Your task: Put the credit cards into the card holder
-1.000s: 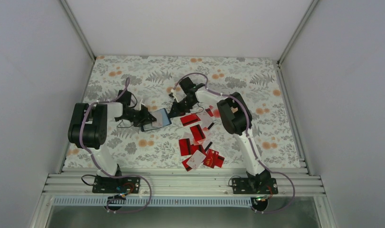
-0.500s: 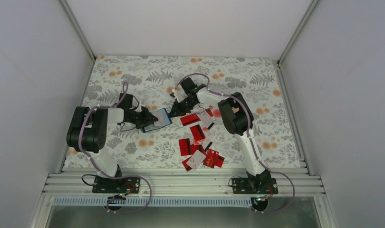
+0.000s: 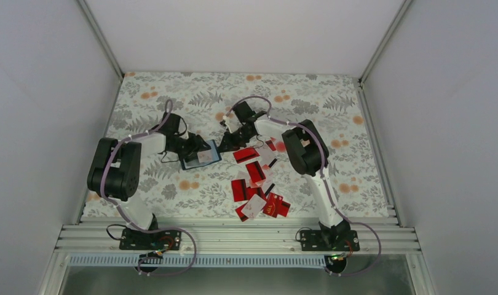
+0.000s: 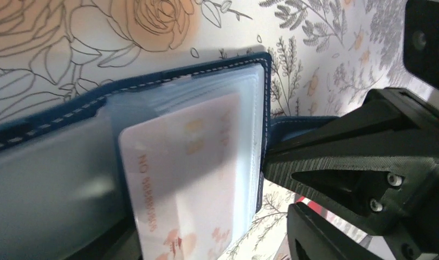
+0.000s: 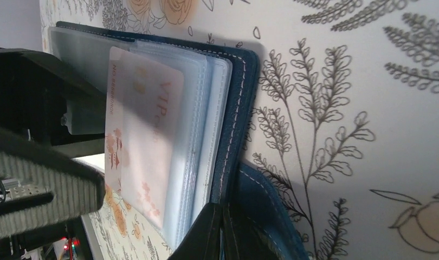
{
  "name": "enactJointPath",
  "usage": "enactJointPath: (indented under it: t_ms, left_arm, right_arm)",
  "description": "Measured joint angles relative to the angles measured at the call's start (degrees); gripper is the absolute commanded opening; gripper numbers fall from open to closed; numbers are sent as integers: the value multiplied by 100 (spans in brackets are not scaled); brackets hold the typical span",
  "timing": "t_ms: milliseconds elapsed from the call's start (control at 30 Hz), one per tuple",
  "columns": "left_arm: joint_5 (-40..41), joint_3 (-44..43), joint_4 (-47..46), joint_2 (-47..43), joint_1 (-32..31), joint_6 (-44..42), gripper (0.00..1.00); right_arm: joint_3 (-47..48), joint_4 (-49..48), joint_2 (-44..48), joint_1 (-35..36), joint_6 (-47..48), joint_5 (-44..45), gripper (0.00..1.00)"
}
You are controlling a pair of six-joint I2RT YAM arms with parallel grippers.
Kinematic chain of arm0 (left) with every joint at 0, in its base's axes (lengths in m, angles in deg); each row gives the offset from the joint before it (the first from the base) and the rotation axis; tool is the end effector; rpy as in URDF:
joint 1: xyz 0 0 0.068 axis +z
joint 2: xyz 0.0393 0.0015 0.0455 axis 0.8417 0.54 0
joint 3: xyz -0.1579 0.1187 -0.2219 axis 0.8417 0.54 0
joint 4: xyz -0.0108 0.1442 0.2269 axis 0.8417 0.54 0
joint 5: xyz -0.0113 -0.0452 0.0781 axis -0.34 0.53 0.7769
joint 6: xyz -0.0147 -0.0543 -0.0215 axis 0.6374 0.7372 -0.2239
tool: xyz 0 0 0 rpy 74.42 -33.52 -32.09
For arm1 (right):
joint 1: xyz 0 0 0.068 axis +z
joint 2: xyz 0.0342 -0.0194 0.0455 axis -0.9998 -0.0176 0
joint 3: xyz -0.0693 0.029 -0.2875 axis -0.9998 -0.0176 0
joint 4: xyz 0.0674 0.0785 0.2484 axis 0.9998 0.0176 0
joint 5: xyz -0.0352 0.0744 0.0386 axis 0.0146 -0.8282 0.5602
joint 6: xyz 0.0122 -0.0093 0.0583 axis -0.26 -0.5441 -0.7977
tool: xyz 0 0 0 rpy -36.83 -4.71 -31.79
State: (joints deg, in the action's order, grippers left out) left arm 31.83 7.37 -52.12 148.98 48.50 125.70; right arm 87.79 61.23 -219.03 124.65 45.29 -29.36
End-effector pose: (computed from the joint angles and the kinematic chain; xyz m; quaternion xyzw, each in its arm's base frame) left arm 0.3099 -0.0755 0.1430 -0.1692 0.9123 -0.3679 0.0614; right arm 0.3888 0.3177 0.1140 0.2320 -0.8803 -0.4138 0.0049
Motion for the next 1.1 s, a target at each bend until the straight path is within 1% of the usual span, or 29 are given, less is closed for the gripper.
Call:
enactJointPath:
  t_ms: [100, 233, 300, 367, 400, 433, 567, 833, 1000, 1100]
  left_arm:
    - [323, -157, 334, -61, -107, -101, 66]
    - [664, -289, 785, -146, -188, -192, 68]
    - [879, -411, 1062, -146, -245, -234, 71]
    - [1097, -535, 1331, -144, -299, -291, 83]
    - [1189, -597, 1464, -138, -326, -310, 96]
    - [1266, -662, 1587, -136, -350, -334, 100]
    - [1641, -911, 2002, -94, -433, -431, 100]
    - [2437, -1106, 2667, -74, -658, -568, 100]
    - [2715, -1110, 3064, -190, -673, -721, 100]
    - [2837, -1110, 3228, -424, -671, -831, 100]
  right_arm:
    - [0, -28, -2, 35, -42, 2, 4]
    - [0, -48, -2, 138, -87, 4, 4]
    - [0, -50, 0, 184, -107, 9, 4]
    - [0, -59, 0, 216, -125, 9, 4]
    - [0, -70, -2, 232, -133, 9, 4]
    - [0, -81, -2, 251, -142, 9, 4]
    - [-15, -125, 0, 297, -229, 28, 4]
    - [-118, -262, 52, 302, -363, 37, 4]
    - [-118, -214, 83, 306, -365, 111, 4]
    - [-120, -160, 111, 308, -356, 184, 4]
